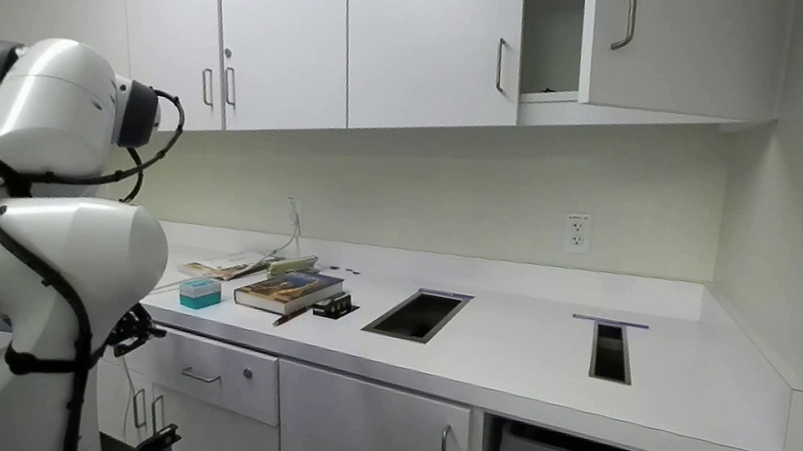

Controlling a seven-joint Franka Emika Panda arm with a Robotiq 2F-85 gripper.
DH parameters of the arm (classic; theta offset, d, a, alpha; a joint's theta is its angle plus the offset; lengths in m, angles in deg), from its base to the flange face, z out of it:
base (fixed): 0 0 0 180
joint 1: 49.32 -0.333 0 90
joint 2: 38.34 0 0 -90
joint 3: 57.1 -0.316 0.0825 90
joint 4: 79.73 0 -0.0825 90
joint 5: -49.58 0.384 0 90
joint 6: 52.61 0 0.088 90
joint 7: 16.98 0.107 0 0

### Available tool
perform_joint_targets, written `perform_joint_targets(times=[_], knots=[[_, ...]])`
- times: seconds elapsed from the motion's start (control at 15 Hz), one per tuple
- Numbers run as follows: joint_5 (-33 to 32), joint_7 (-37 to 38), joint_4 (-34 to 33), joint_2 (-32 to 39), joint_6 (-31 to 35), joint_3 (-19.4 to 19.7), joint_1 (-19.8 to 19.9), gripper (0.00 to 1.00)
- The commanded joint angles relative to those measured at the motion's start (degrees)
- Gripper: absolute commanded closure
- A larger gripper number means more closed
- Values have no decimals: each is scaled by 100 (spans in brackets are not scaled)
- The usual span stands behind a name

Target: Take the pen and the box out of the drawer and put them on the counter then close the drawer

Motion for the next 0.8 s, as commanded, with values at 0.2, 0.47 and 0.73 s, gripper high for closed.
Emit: perform_joint_targets(times=[0.2,0.47,0.73], knots=[[2267,-982,977,-1832,-1124,-866,21,100],[3337,-1510,1426,-2952,-902,-1067,144,100],[3907,-1811,1694,-3674,-907,-1021,104,100]])
